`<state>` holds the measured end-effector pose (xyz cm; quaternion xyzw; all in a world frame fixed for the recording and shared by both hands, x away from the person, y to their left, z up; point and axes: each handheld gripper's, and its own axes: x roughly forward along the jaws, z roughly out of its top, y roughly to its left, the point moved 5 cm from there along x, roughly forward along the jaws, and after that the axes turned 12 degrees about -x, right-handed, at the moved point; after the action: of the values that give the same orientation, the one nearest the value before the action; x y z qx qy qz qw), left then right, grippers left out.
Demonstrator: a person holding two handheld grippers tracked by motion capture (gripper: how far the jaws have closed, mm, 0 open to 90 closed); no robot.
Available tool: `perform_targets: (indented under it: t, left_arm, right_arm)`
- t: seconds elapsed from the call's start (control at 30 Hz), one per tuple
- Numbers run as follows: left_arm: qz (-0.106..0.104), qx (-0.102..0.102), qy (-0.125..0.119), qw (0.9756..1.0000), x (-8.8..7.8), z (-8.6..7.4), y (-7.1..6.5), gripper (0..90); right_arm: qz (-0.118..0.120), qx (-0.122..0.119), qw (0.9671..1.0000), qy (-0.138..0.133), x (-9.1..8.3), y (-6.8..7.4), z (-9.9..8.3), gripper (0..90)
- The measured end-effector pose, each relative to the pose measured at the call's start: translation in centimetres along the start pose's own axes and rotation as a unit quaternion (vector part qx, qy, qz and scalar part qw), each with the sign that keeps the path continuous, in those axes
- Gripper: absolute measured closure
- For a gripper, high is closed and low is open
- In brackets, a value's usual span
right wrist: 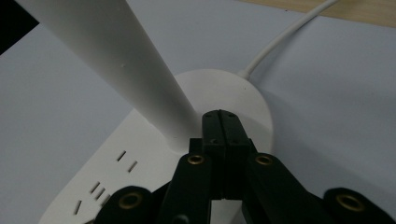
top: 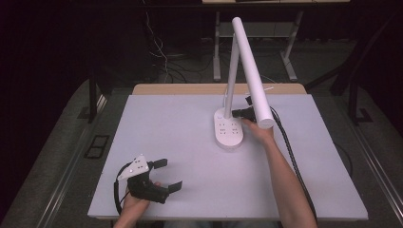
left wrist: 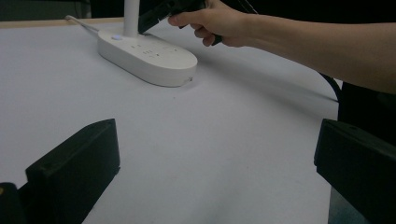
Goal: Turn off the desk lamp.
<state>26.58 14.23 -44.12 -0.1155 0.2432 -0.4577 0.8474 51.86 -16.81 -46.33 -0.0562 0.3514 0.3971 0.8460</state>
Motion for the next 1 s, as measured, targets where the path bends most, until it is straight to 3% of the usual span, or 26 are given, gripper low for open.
perform_targets:
  t: [0.3,0.53,0.73,1.0]
  left_arm:
    - [0.002,-0.003,-0.002,1.0,-0.12,0.03,0.13,0.0]
    - [0.002,0.0,-0.001,1.0,-0.14,0.02,0.06,0.0]
    - [-0.003,-0.012,-0.012,0.9998,-0.39,0.16,0.18,0.0]
    - [-0.004,-0.007,-0.008,0.9999,-0.27,0.08,0.05,0.0]
  right_arm:
    - [-0.012,-0.011,0.9998,0.01,-0.34,0.28,0.15,90.0]
    - [0.001,0.001,1.0,0.002,-0.3,0.17,0.01,90.0]
    - [0.001,0.007,1.0,0.003,-0.23,0.09,0.02,90.0]
    - [-0.006,0.001,1.0,0.006,-0.13,0.24,0.0,90.0]
